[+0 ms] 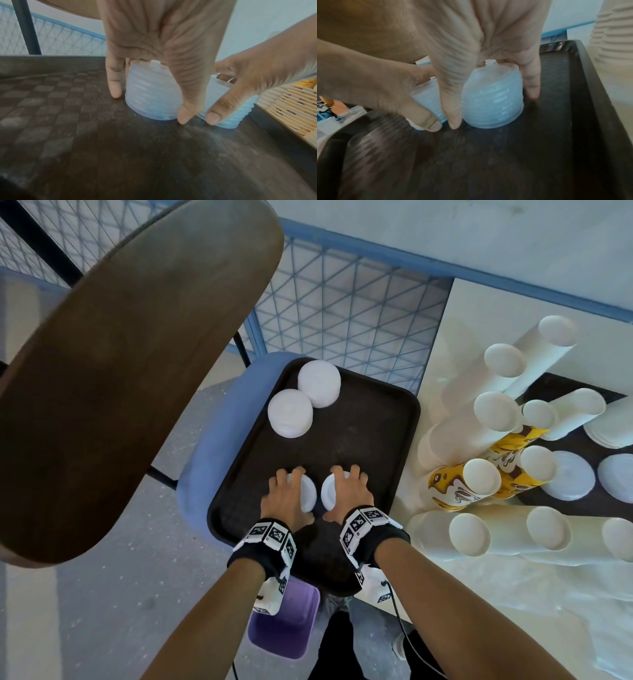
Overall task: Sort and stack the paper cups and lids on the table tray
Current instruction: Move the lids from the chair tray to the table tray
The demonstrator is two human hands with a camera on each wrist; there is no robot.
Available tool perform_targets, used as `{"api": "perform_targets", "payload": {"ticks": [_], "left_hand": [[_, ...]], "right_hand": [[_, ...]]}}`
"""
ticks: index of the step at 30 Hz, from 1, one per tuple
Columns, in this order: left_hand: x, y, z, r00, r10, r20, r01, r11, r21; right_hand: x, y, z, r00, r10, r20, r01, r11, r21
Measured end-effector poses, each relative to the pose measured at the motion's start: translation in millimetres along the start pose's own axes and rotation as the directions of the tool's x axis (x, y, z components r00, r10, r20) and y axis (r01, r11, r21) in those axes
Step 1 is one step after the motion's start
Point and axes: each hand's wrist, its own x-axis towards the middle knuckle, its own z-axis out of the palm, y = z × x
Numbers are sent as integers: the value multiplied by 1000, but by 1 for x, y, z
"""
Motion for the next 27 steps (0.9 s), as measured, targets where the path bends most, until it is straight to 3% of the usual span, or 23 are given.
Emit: {"api": "perform_targets", "payload": {"ticks": [6,20,27], "left_hand": [[0,2,0,1000,-16,8,16,1000,-4],[-19,-8,12,997,-70,-40,67,995,-80],[-37,-25,-8,983,-175,-56,156,955,-252]], "right_hand": [[-4,-2,6,998,23,-65,-23,1000,-14],[-16,-9,12,997,31,-74,-35,998,-54],[-33,-24,-5,994,-45,-101,46,999,4]]}}
